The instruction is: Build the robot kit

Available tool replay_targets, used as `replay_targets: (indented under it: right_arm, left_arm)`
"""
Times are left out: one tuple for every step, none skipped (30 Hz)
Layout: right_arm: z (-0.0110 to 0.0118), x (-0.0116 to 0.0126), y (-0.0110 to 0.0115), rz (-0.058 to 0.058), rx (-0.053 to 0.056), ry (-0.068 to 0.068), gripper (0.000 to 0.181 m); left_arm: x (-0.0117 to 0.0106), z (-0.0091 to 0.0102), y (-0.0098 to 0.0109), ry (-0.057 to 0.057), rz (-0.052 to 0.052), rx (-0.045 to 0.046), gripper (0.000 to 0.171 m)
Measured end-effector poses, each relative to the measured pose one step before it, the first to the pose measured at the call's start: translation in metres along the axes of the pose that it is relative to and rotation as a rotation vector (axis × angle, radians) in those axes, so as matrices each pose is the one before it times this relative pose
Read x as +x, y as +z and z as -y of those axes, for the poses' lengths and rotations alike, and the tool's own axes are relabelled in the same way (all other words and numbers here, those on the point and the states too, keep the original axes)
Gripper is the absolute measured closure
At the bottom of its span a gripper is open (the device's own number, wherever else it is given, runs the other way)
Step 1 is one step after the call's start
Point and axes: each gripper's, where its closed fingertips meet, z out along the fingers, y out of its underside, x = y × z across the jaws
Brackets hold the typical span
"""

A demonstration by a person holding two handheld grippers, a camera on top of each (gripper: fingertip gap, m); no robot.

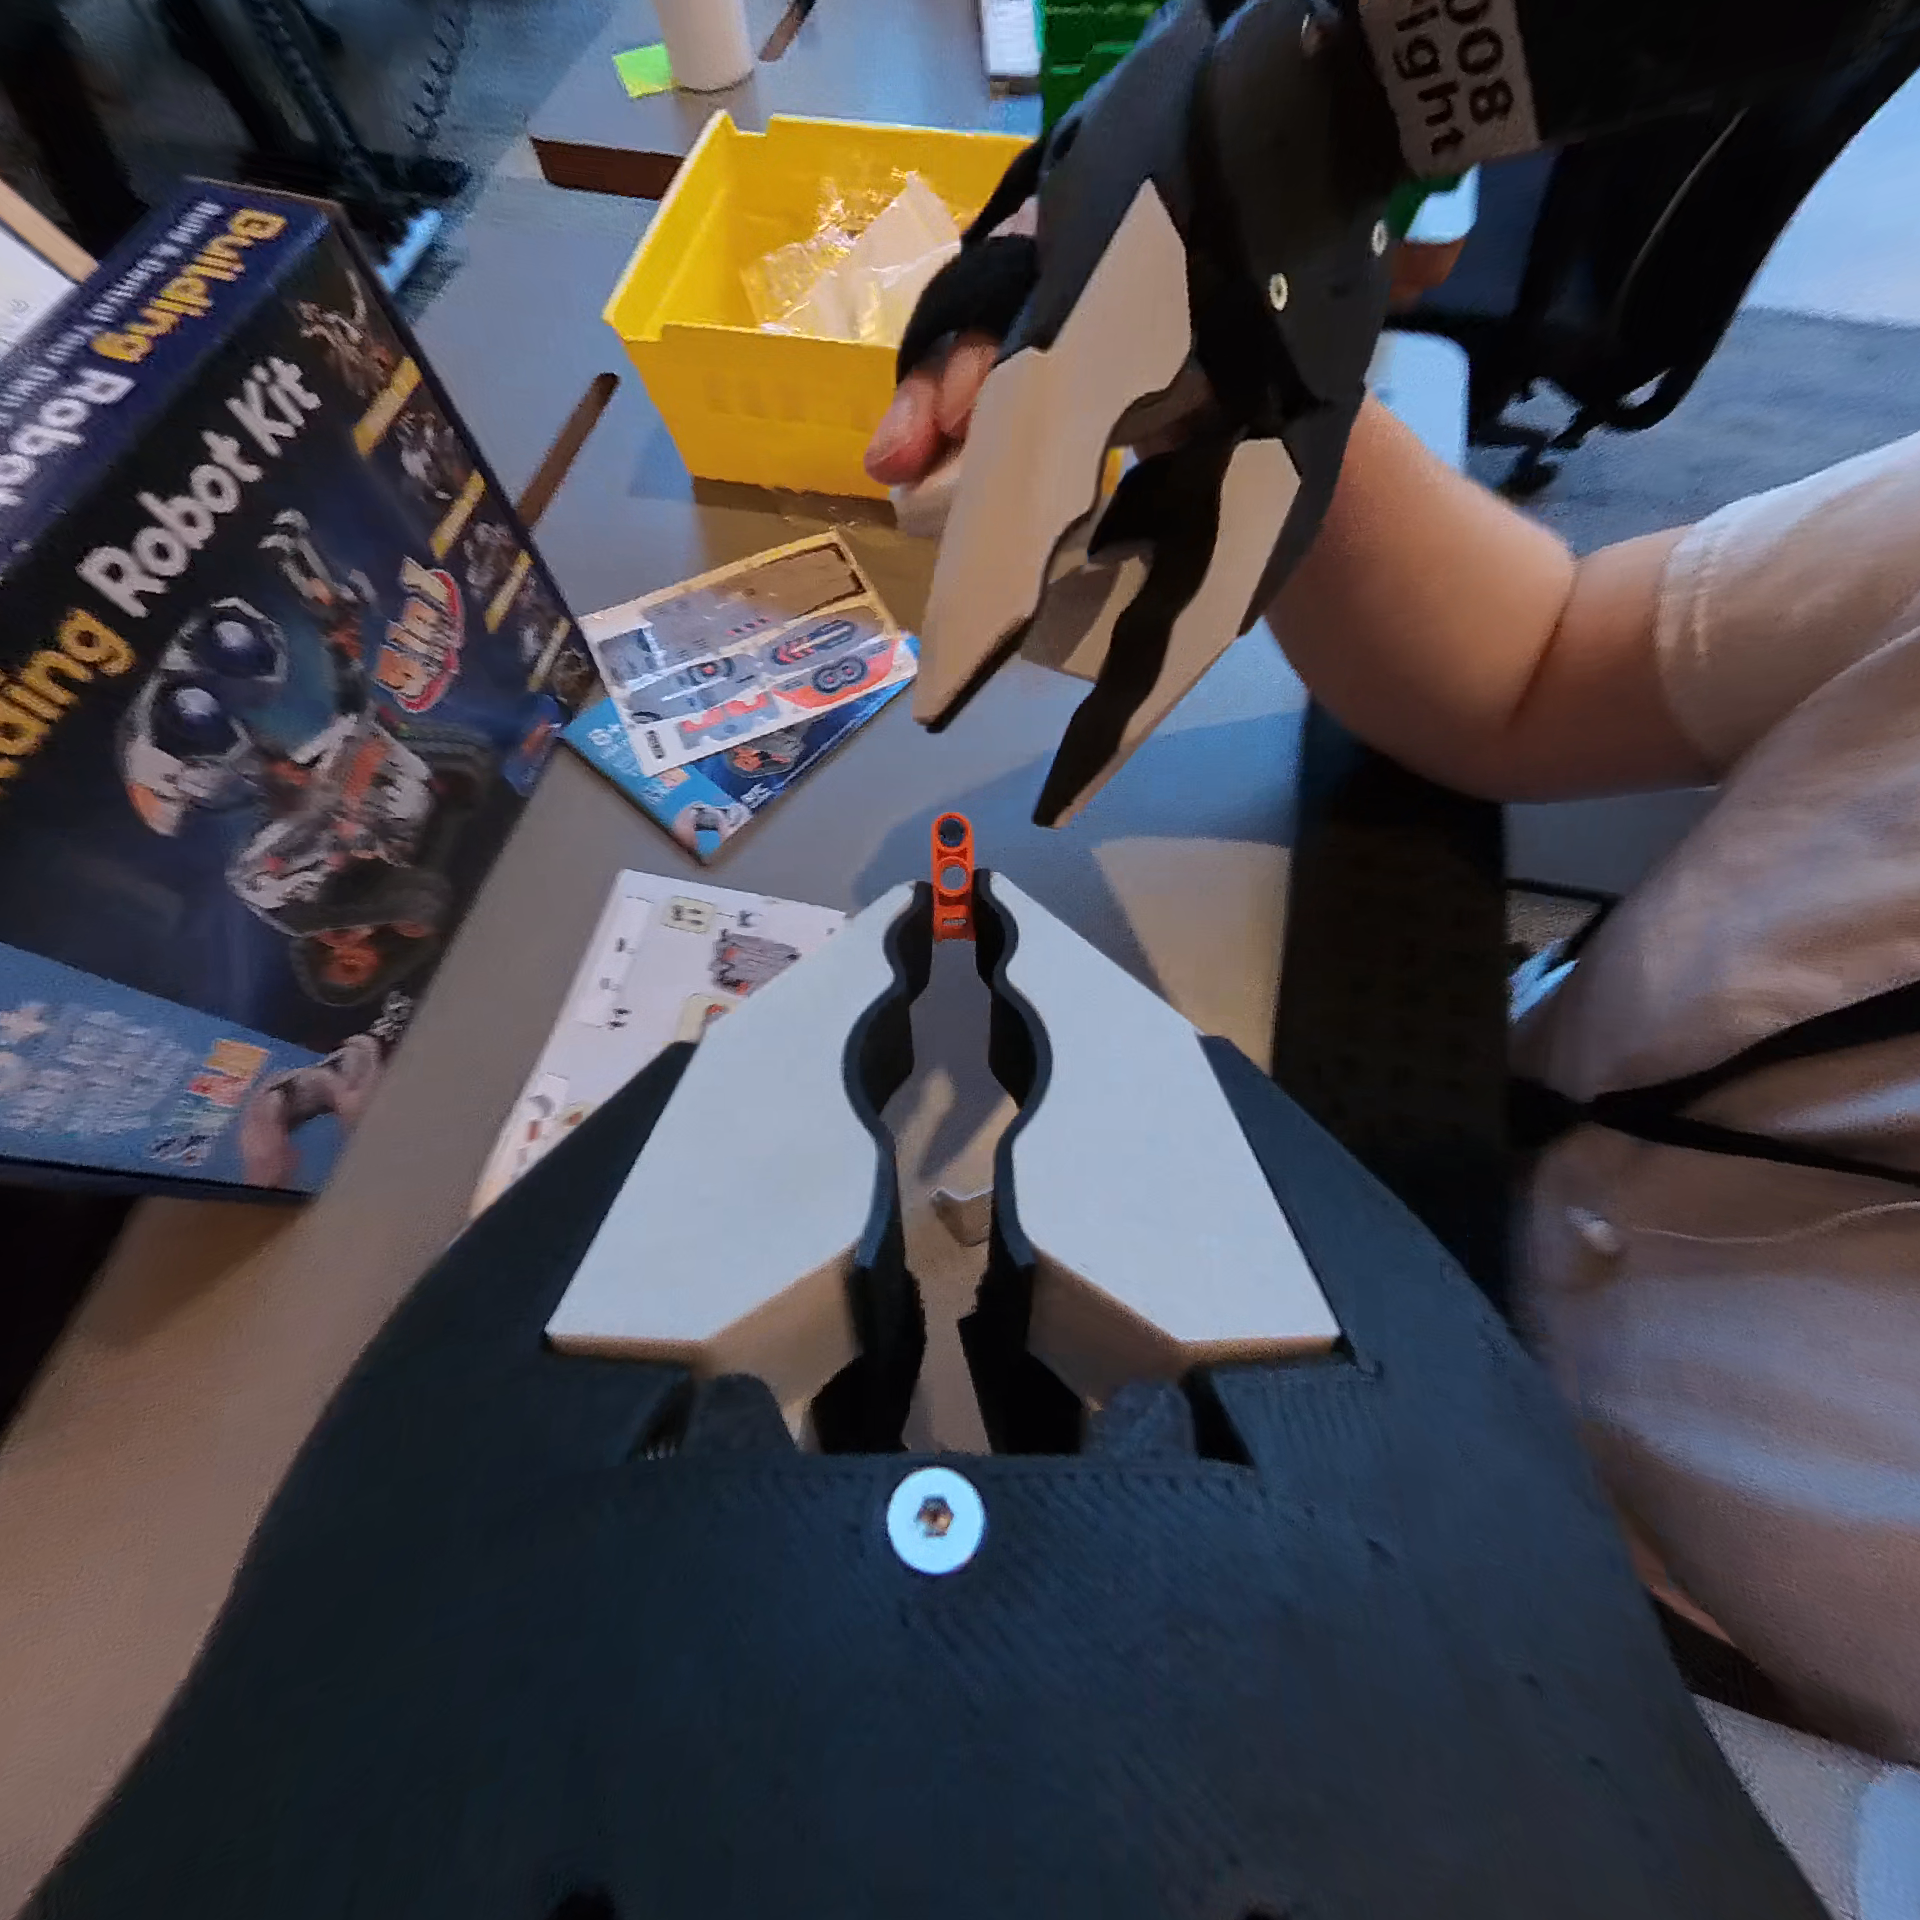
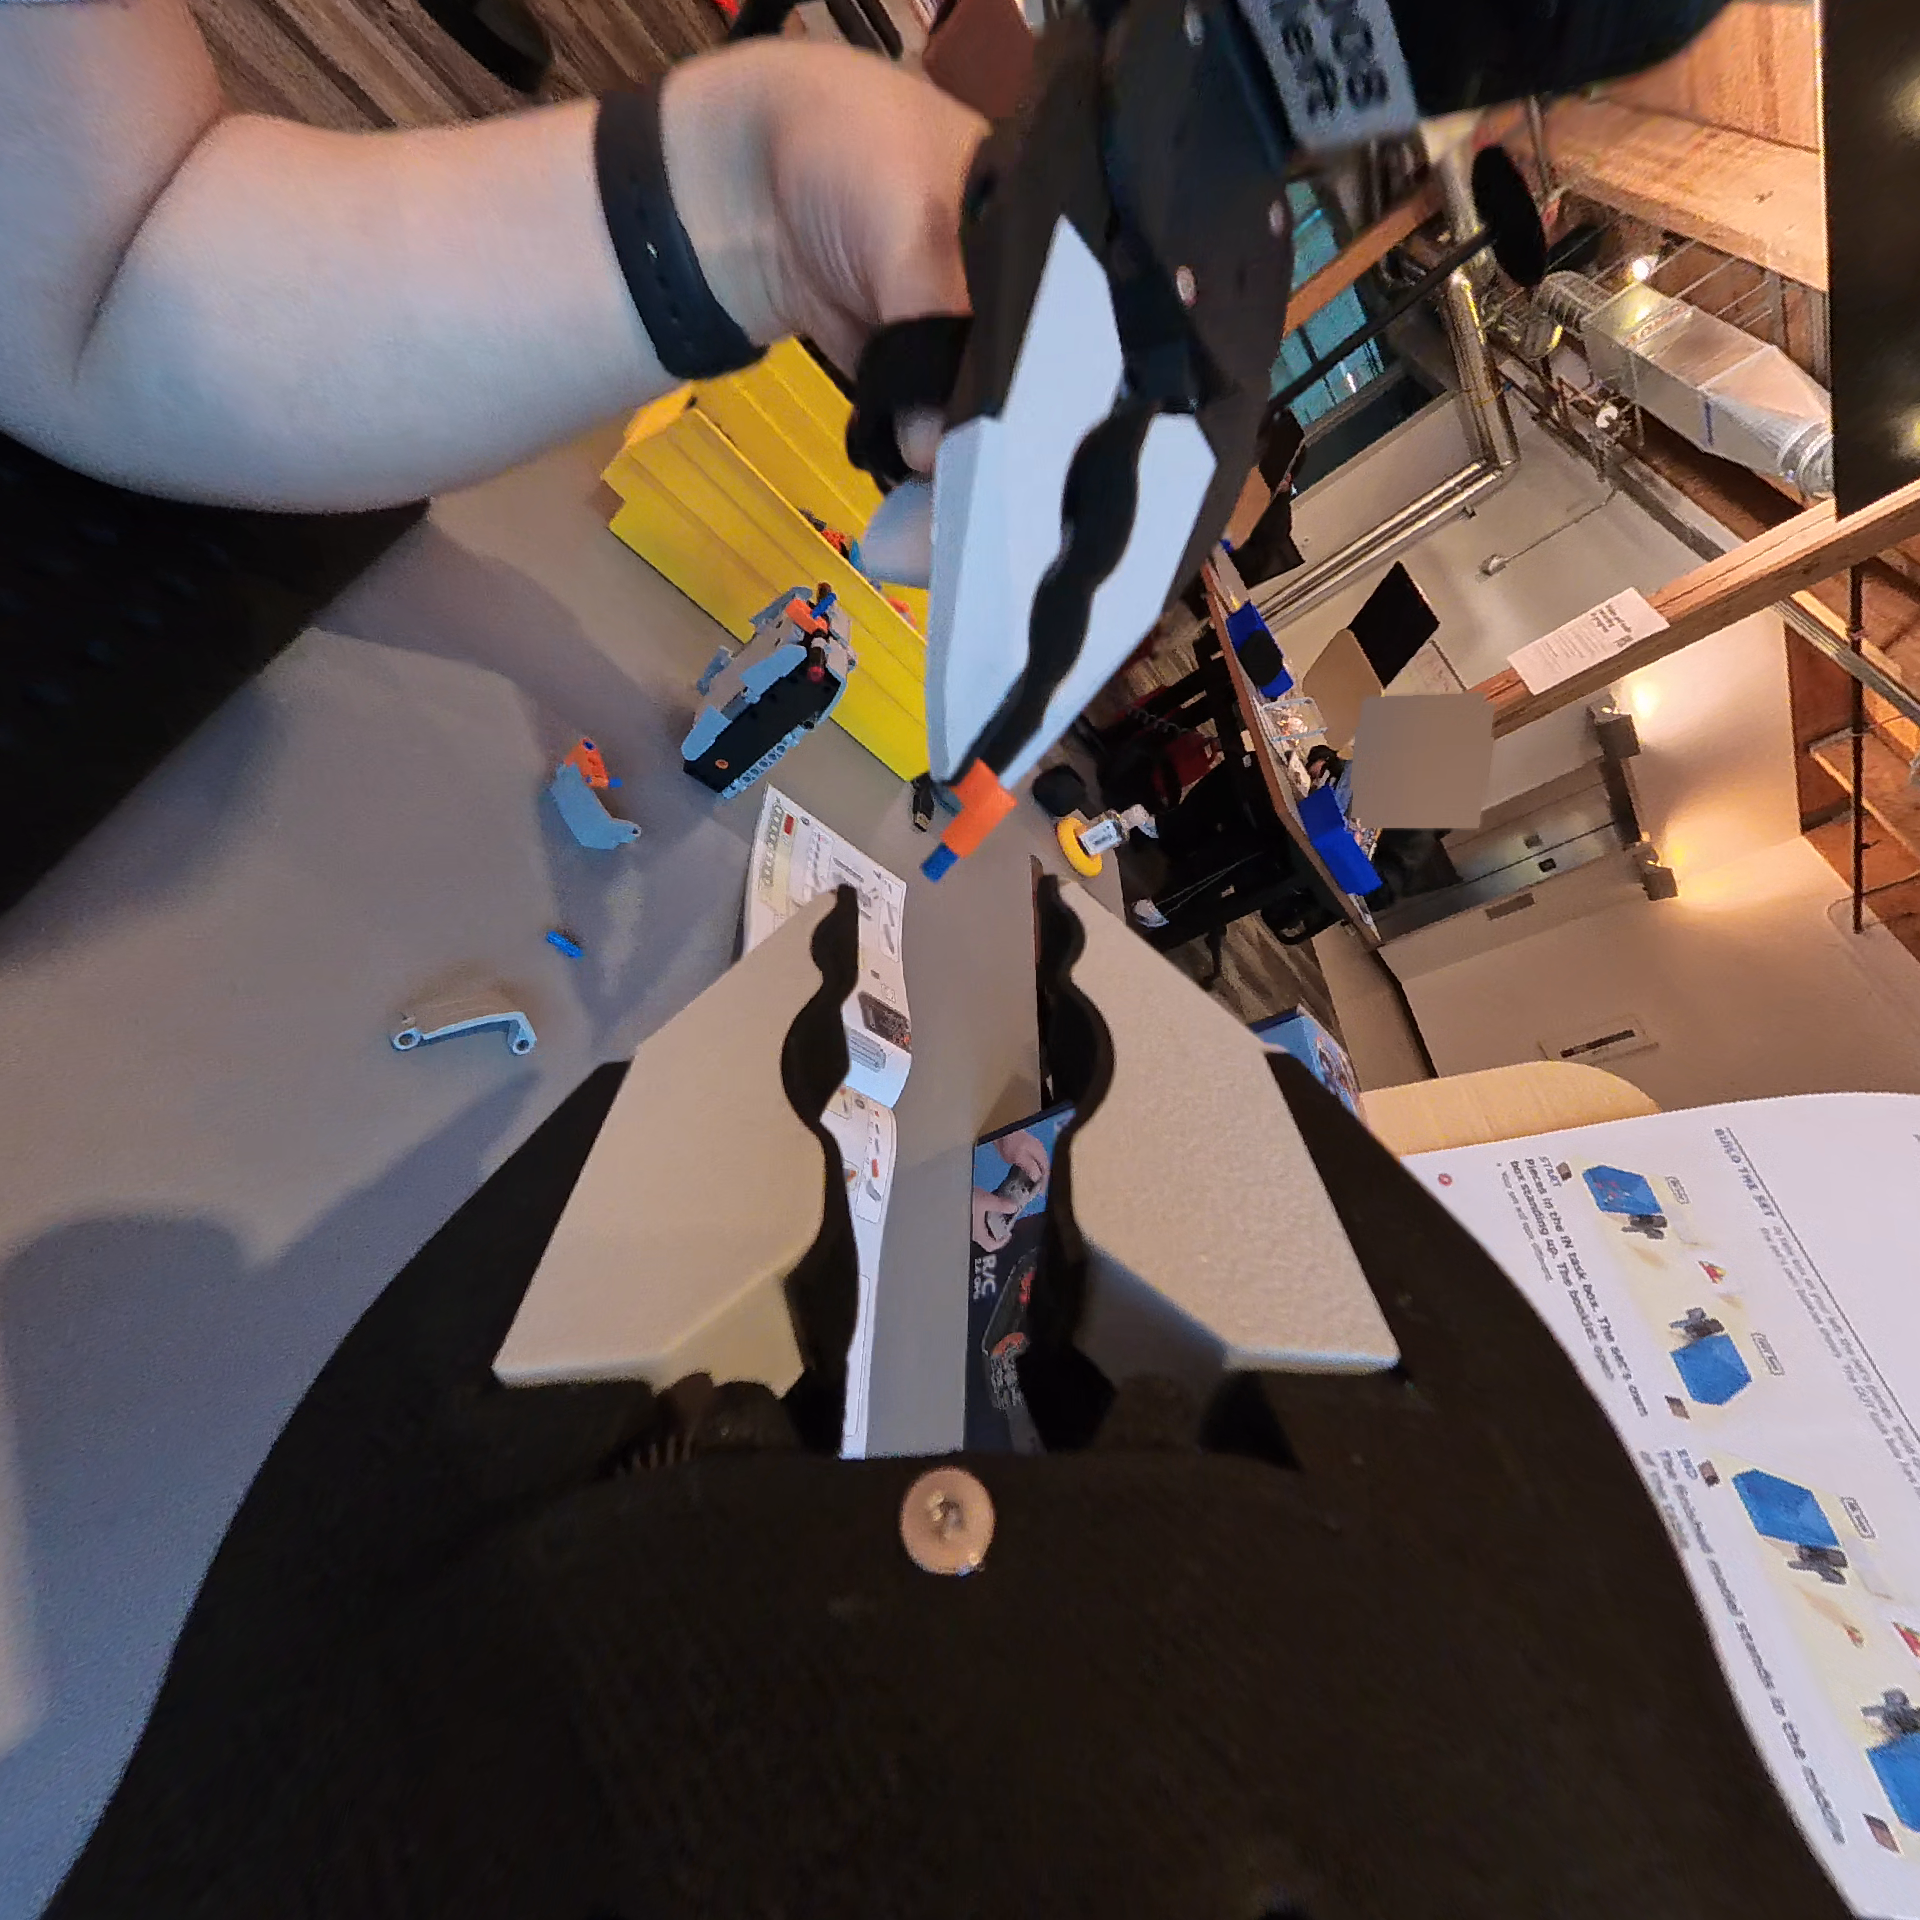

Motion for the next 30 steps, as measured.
replay_targets:
  right_arm:
    - [-0.00263, 0.00113, 0.00063, -0.0045, -0.0063, 0.0046, 0.147]
    - [-0.00232, -0.00029, 0.00077, 0.0028, -0.0050, 0.0071, 0.148]
    - [-0.00255, 0.00001, 0.00068, 0.0019, -0.0066, 0.0068, 0.149]
    - [-0.00328, -0.00070, 0.00037, 0.0074, -0.0100, 0.0073, 0.153]
    - [-0.00391, -0.00082, 0.00002, 0.0090, -0.0112, 0.0107, 0.158]
    - [-0.00491, 0.00184, -0.00044, -0.0053, -0.0096, 0.0141, 0.163]
    - [-0.00440, 0.00319, -0.00118, -0.0099, 0.0036, 0.0219, 0.166]
    - [-0.00358, 0.00530, -0.00218, -0.0177, 0.0172, 0.0356, 0.173]
    - [-0.00404, 0.01054, -0.00321, -0.0424, 0.0140, 0.0509, 0.181]
    - [-0.00332, 0.01369, -0.00406, -0.0570, 0.0139, 0.0608, 0.181]
    - [-0.00179, 0.01337, -0.00488, -0.0519, 0.0175, 0.0603, 0.181]
    - [0.00007, 0.01424, -0.00561, -0.0566, 0.0208, 0.0558, 0.181]
    - [0.00237, 0.01558, -0.00645, -0.0658, 0.0302, 0.0466, 0.181]
    - [0.00476, 0.01582, -0.00689, -0.0717, 0.0423, 0.0374, 0.181]
    - [0.00623, 0.01507, -0.00700, -0.0702, 0.0494, 0.0289, 0.181]
    - [0.00590, 0.01113, -0.00611, -0.0505, 0.0461, 0.0176, 0.181]
    - [0.00461, 0.00644, -0.00481, -0.0239, 0.0362, 0.0090, 0.181]
    - [0.00219, 0.00260, -0.00324, -0.0042, 0.0188, 0.0049, 0.177]
    - [-0.00050, 0.00303, -0.00181, -0.0101, -0.0003, 0.0035, 0.171]
    - [-0.00212, 0.00382, -0.00090, -0.0196, -0.0108, -0.0018, 0.166]
    - [-0.00252, 0.00340, -0.00017, -0.0208, -0.0122, -0.0064, 0.162]
    - [-0.00249, 0.00154, 0.00058, -0.0120, -0.0104, -0.0078, 0.160]
    - [-0.00233, -0.00065, 0.00109, 0.0002, -0.0087, -0.0061, 0.160]
    - [-0.00179, -0.00102, 0.00130, 0.0003, -0.0058, -0.0049, 0.160]
    - [-0.00127, -0.00094, 0.00131, -0.0024, -0.0011, -0.0071, 0.163]
    - [-0.00183, -0.00257, 0.00126, 0.0085, -0.0046, -0.0053, 0.170]
    - [-0.00218, -0.00339, 0.00154, 0.0152, -0.0082, -0.0016, 0.173]
    - [-0.00334, -0.00357, 0.00163, 0.0176, -0.0149, -0.0008, 0.177]
    - [-0.00422, -0.00484, 0.00134, 0.0252, -0.0229, -0.0044, 0.181]
    - [-0.00340, -0.00417, 0.00151, 0.0198, -0.0177, -0.0045, 0.181]
  left_arm:
    - [0.00033, -0.00124, -0.00060, 0.0173, 0.0264, -0.01482, 0.166]
    - [0.00090, -0.00048, -0.00044, 0.0119, 0.0141, -0.00883, 0.166]
    - [0.00118, 0.00045, -0.00034, 0.0062, 0.0039, -0.00055, 0.165]
    - [0.00038, 0.00158, -0.00050, -0.0002, -0.0015, 0.00901, 0.166]
    - [-0.00107, 0.00151, -0.00086, -0.0093, -0.0040, 0.01421, 0.165]
    - [-0.00324, -0.00012, -0.00140, -0.0201, -0.0046, 0.01146, 0.166]
    - [-0.00708, -0.00174, -0.00275, -0.0307, 0.0044, 0.00926, 0.165]
    - [-0.01248, -0.00227, -0.00471, -0.0436, 0.0213, 0.01809, 0.165]
    - [-0.01677, 0.00000, -0.00700, -0.0634, 0.0328, 0.04061, 0.165]
    - [-0.01789, 0.00499, -0.00944, -0.0852, 0.0274, 0.07166, 0.166]
    - [-0.01404, 0.01108, -0.01142, -0.0952, -0.0003, 0.10260, 0.166]
    - [-0.00787, 0.01488, -0.01280, -0.0898, -0.0333, 0.11938, 0.166]
    - [-0.00433, 0.01444, -0.01318, -0.0727, -0.0395, 0.11059, 0.166]
    - [-0.00438, 0.01189, -0.01230, -0.0435, -0.0176, 0.08442, 0.166]
    - [-0.00539, 0.00866, -0.01091, -0.0093, 0.0113, 0.05518, 0.166]
    - [-0.00651, 0.00614, -0.00942, 0.0140, 0.0356, 0.03421, 0.166]
    - [-0.00650, 0.00504, -0.00810, 0.0224, 0.0476, 0.02532, 0.166]
    - [-0.00547, 0.00489, -0.00674, 0.0232, 0.0463, 0.02565, 0.166]
    - [-0.00357, 0.00477, -0.00516, 0.0200, 0.0346, 0.02777, 0.166]
    - [-0.00117, 0.00393, -0.00330, 0.0135, 0.0166, 0.02507, 0.166]
    - [0.00086, 0.00183, -0.00147, 0.0046, -0.0013, 0.01383, 0.166]
    - [0.00159, -0.00030, 0.00033, -0.0049, -0.0133, 0.00041, 0.166]
    - [0.00162, -0.00173, 0.00163, -0.0111, -0.0187, -0.00812, 0.166]
    - [0.00086, -0.00270, 0.00270, -0.0130, -0.0186, -0.01176, 0.166]
    - [0.00001, -0.00296, 0.00328, -0.0132, -0.0151, -0.01141, 0.166]
    - [-0.00065, -0.00299, 0.00375, -0.0133, -0.0112, -0.00980, 0.166]
    - [-0.00065, -0.00344, 0.00425, -0.0130, -0.0116, -0.01240, 0.166]
    - [-0.00027, -0.00381, 0.00465, -0.0114, -0.0133, -0.01524, 0.166]
    - [-0.00047, -0.00382, 0.00503, -0.0105, -0.0114, -0.01385, 0.166]
    - [-0.00070, -0.00380, 0.00557, -0.0117, -0.0106, -0.01161, 0.166]
